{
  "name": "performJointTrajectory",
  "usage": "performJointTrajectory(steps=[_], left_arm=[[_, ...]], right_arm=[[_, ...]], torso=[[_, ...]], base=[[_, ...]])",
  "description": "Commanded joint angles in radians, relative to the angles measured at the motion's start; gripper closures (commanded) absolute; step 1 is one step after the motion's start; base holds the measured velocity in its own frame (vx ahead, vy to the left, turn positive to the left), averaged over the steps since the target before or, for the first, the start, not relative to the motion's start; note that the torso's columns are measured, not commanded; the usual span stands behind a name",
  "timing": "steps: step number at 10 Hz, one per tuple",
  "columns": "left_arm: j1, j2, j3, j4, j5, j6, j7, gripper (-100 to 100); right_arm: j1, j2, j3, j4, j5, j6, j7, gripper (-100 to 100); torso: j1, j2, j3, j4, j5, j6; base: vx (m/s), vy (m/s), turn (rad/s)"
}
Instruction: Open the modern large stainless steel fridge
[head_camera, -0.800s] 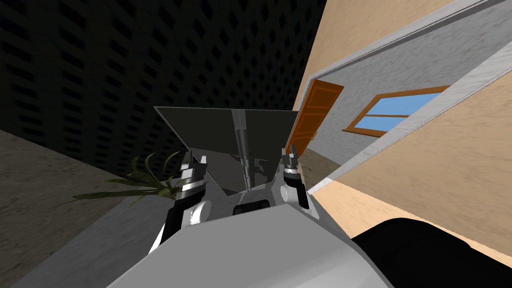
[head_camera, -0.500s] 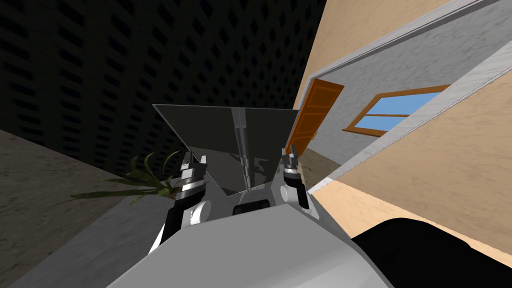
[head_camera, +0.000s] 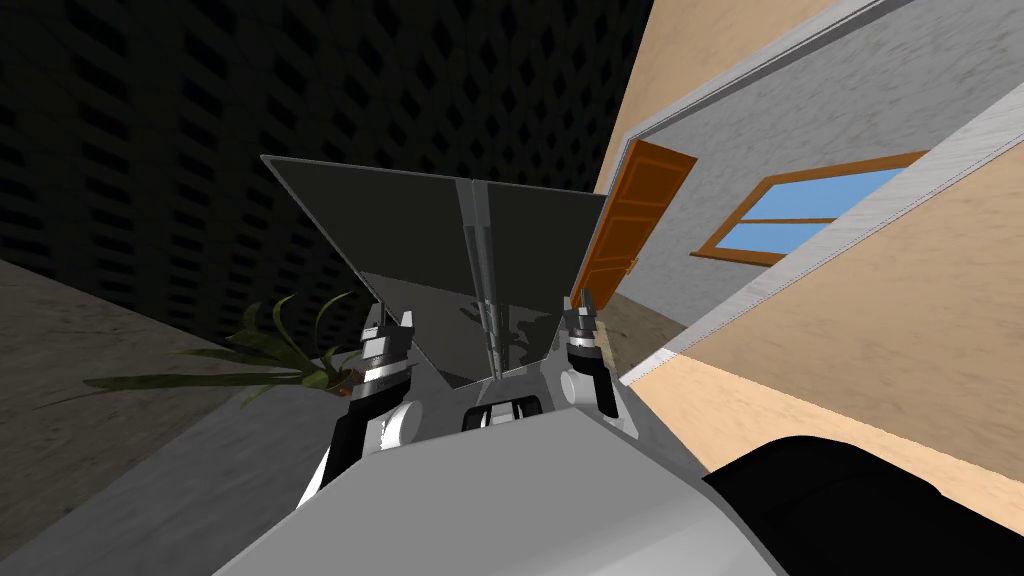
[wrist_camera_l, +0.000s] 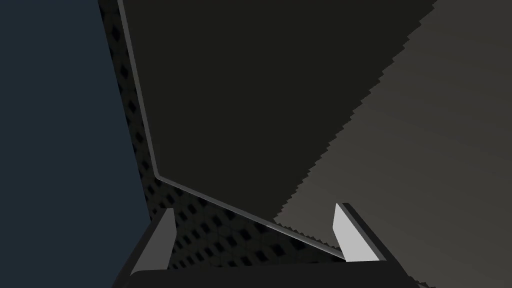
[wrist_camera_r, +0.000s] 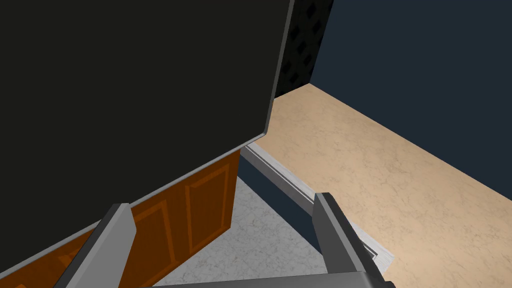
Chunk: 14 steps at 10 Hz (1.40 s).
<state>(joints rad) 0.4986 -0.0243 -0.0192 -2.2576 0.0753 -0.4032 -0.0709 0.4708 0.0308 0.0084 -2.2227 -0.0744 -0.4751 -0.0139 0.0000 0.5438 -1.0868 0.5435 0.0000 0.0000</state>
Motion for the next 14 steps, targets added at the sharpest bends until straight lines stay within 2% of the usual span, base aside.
performJointTrajectory(steps=[1,2,3,5,6,8,9,10,11,12,13,14], left_arm=[[0.000,0.000,0.000,0.000,0.000,0.000,0.000,0],[-0.019,0.041,0.000,0.002,-0.002,0.022,0.001,-100],[-0.038,0.069,-0.001,0.003,-0.005,0.044,0.002,-100],[-0.093,0.124,-0.002,0.007,-0.014,0.101,0.006,-100],[-0.093,0.124,-0.002,0.007,-0.014,0.109,0.006,-100],[-0.162,0.173,-0.004,0.011,-0.027,0.178,0.011,-100],[-0.171,0.173,-0.004,0.011,-0.027,0.197,0.011,-100],[-0.216,0.195,-0.004,0.012,-0.034,0.230,0.014,-100],[-0.216,0.195,-0.004,0.012,-0.034,0.249,0.014,-100],[-0.258,0.216,-0.005,0.013,-0.043,0.282,0.018,-100],[-0.266,0.216,-0.005,0.013,-0.043,0.306,0.018,-100],[-0.307,0.236,-0.006,0.014,-0.053,0.335,0.022,-100]], right_arm=[[0.000,0.000,0.000,0.000,0.000,0.000,0.000,0],[0.000,0.000,0.000,0.000,0.000,0.000,0.000,0],[0.000,0.000,0.000,0.000,0.000,0.000,0.000,0],[0.000,0.000,0.000,0.001,0.000,0.000,0.000,0],[0.000,0.000,0.000,0.001,0.000,0.000,0.000,0],[0.000,0.000,0.000,0.001,0.000,0.000,0.000,0],[0.000,0.000,0.000,0.001,0.000,0.000,0.000,0],[0.000,0.000,0.000,0.001,0.000,0.000,0.000,0],[0.000,0.000,0.000,0.001,0.000,0.000,0.000,0],[0.000,0.000,0.000,0.001,0.000,0.000,0.000,0],[0.000,0.000,0.000,0.001,0.000,0.000,0.000,0],[0.000,0.000,0.000,0.001,0.000,0.000,0.000,0]], torso=[[0.000,0.074,-0.148,0.074,0.000,0.000],[0.000,0.148,-0.295,0.148,0.000,0.000],[0.000,0.182,-0.364,0.181,0.000,0.000],[0.000,0.194,-0.388,0.194,0.000,0.000],[-0.001,0.195,-0.388,0.194,0.000,0.000],[0.000,0.194,-0.389,0.194,0.000,0.000],[0.000,0.195,-0.389,0.195,0.000,0.000],[0.000,0.194,-0.389,0.195,0.000,0.000],[0.000,0.194,-0.389,0.194,0.000,0.000],[0.000,0.194,-0.389,0.194,0.000,0.000],[0.000,0.194,-0.389,0.194,0.000,0.000],[0.000,0.194,-0.389,0.194,0.000,0.000]], base=[[0.000,0.000,0.000],[-0.003,-0.005,-0.011],[-0.020,-0.009,-0.021],[-0.037,-0.018,-0.027],[-0.033,-0.012,-0.013],[-0.043,-0.015,-0.037],[-0.043,-0.020,-0.020],[-0.040,-0.021,-0.031],[-0.032,-0.018,-0.023],[-0.042,-0.022,-0.038],[-0.039,-0.018,-0.026],[-0.046,-0.027,-0.045]])
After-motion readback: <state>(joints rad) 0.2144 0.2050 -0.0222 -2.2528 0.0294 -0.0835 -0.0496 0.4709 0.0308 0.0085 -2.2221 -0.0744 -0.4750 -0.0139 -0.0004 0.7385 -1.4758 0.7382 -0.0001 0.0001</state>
